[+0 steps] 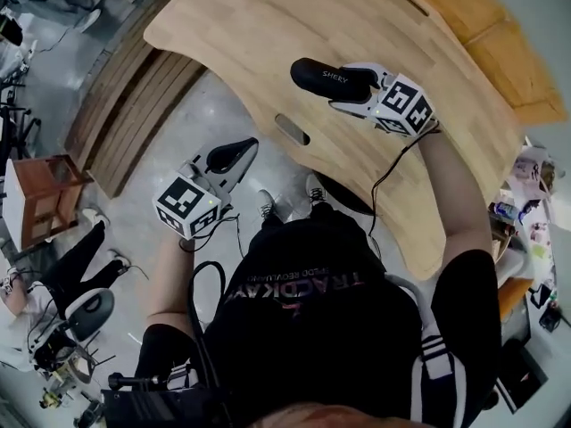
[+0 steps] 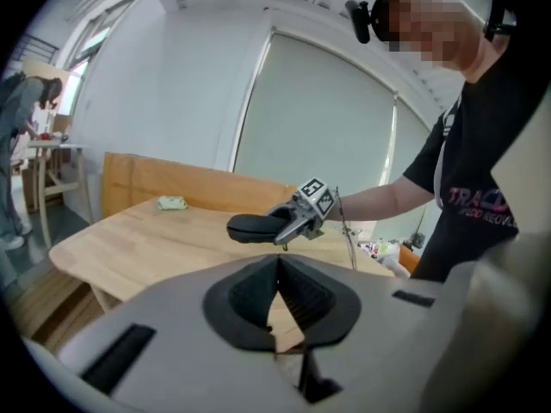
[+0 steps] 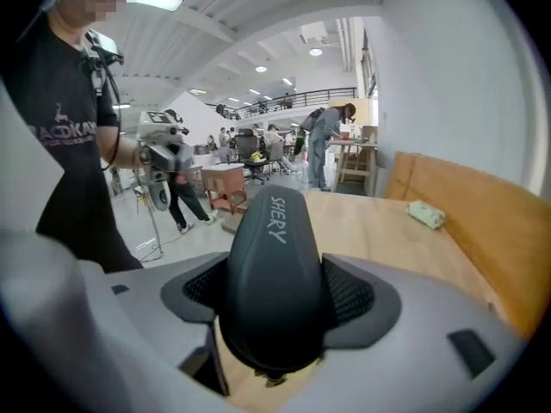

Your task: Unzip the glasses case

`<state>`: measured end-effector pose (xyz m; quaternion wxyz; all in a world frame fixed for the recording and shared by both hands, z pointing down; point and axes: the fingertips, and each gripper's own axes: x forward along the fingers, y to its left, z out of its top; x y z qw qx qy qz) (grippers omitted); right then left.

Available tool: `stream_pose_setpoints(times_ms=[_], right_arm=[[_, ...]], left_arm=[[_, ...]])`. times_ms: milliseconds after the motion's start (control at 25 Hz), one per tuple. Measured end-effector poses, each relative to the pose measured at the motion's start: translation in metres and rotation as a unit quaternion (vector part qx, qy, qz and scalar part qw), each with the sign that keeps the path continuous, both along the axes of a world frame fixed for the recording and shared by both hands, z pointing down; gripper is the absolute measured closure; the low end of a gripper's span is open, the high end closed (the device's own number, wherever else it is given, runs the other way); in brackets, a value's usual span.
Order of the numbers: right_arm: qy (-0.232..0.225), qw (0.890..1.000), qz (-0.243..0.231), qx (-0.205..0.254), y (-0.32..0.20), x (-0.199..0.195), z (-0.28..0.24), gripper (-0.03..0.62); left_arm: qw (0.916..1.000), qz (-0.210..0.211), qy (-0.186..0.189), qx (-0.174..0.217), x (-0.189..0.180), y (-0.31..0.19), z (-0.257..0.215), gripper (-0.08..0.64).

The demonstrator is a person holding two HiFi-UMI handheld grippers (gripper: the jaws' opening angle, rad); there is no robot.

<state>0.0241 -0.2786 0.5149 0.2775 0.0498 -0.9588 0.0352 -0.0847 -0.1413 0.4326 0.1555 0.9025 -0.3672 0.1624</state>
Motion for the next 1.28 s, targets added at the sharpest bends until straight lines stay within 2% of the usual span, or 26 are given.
stream_pose_setpoints(times_ms=[80,200,440,720,960,1280], right_arm=[[0.015,1.0,0.012,0.002,-0.029,-0.004,0.029,0.25],[0.043,0.999,0.002,0.011,-0.065,-0.012,0.069,0.25],[0.098,0.994,-0.049,0.025,-0.103,-0.034,0.135,0.25],[0.13,0.986,-0.095,0.039,-0.123,-0.048,0.165,0.25],[0.133,0.984,-0.107,0.048,-0.122,-0.053,0.173,0.249],[0.117,0.988,-0.083,0.062,-0.116,-0.049,0.149,0.225]], left_arm=[[0.9993,-0.018,0.032,-0.013,0.009,0.005,0.01,0.546],[0.9953,-0.055,0.069,-0.039,0.023,0.012,0.025,0.547],[0.9862,-0.128,0.053,-0.09,0.035,0.036,0.054,0.546],[0.9776,-0.175,0.058,-0.103,0.034,0.049,0.055,0.546],[0.9749,-0.183,0.063,-0.11,0.04,0.051,0.056,0.546],[0.9774,-0.169,0.07,-0.106,0.033,0.063,0.055,0.546]])
